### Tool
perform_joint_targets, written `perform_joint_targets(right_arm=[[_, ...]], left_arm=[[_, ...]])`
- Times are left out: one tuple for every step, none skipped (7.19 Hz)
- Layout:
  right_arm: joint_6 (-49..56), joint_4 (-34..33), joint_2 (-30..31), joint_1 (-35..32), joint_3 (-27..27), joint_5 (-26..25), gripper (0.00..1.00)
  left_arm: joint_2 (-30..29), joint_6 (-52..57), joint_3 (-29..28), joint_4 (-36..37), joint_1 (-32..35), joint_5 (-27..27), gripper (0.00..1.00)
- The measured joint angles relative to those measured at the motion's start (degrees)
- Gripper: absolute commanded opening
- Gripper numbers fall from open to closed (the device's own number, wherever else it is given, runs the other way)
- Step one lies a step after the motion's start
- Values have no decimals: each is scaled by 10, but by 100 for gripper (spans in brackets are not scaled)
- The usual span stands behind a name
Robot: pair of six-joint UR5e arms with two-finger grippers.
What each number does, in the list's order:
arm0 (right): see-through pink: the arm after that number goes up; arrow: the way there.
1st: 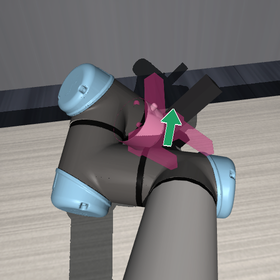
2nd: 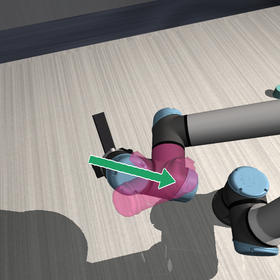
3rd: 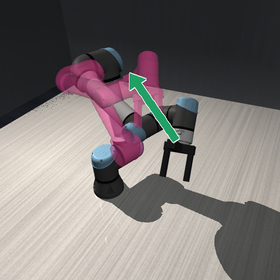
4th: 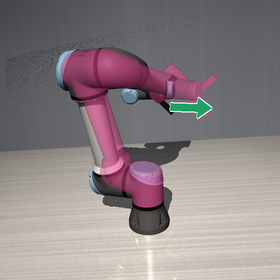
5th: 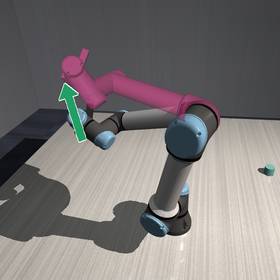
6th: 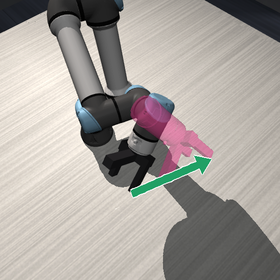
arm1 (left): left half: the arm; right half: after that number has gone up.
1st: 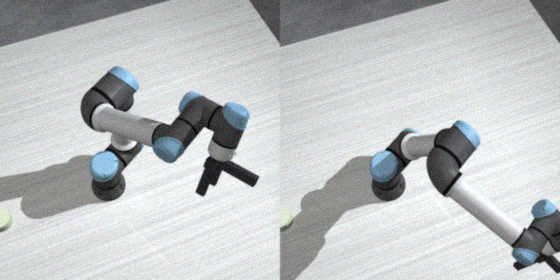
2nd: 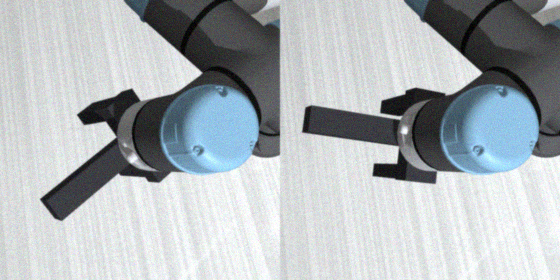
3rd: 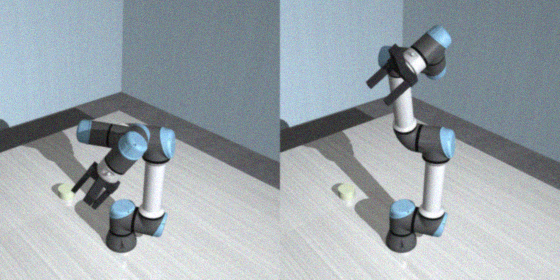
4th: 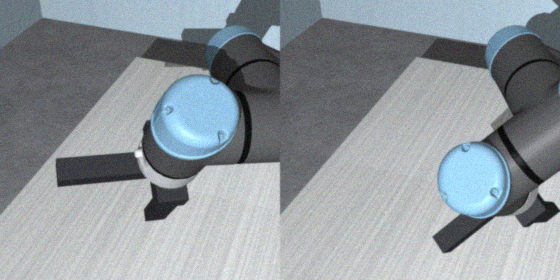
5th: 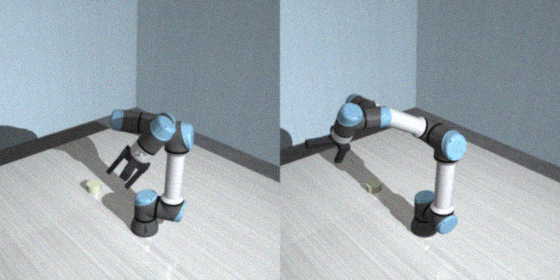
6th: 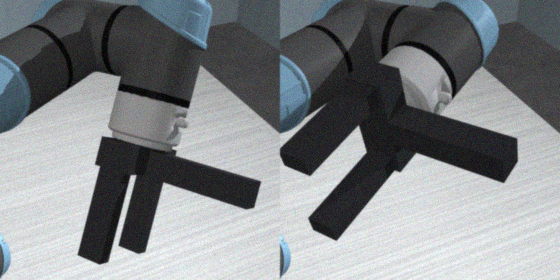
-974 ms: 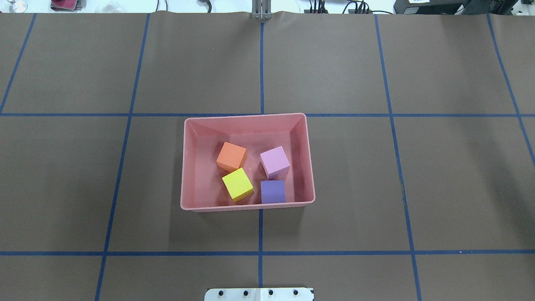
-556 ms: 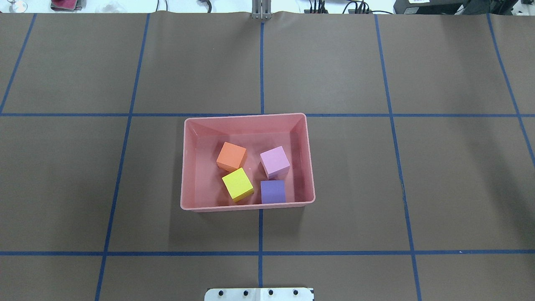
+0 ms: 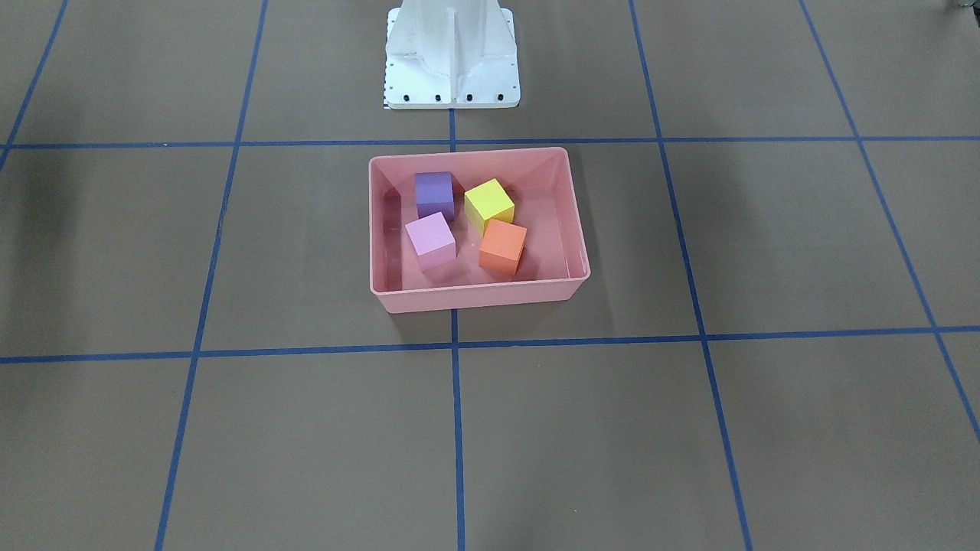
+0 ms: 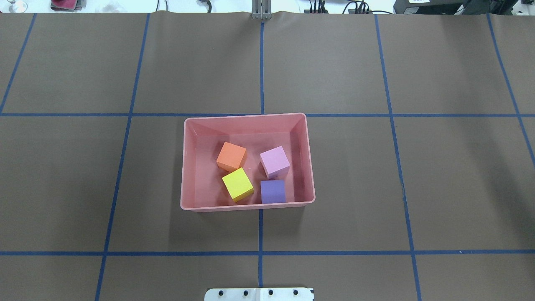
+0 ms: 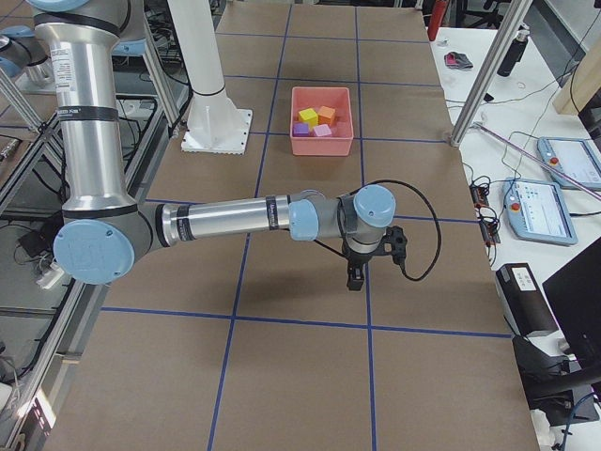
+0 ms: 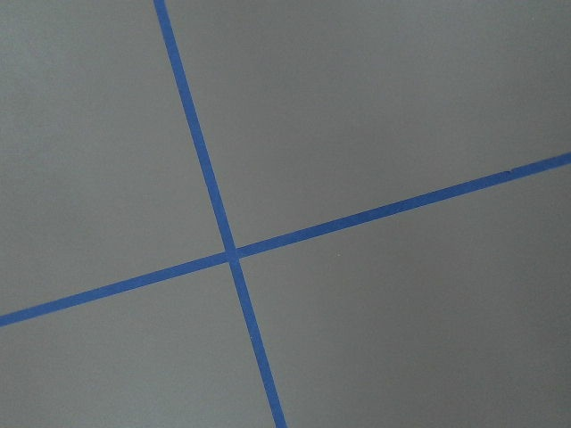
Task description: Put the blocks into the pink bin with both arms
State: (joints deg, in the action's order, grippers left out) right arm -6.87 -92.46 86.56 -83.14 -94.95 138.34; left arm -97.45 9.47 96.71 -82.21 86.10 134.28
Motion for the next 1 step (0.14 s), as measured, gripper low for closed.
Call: perform_joint_targets(right_arm=[[0,0,0,0,-2,0,100]], left_arm=[[4,0,16,1,0,0,100]])
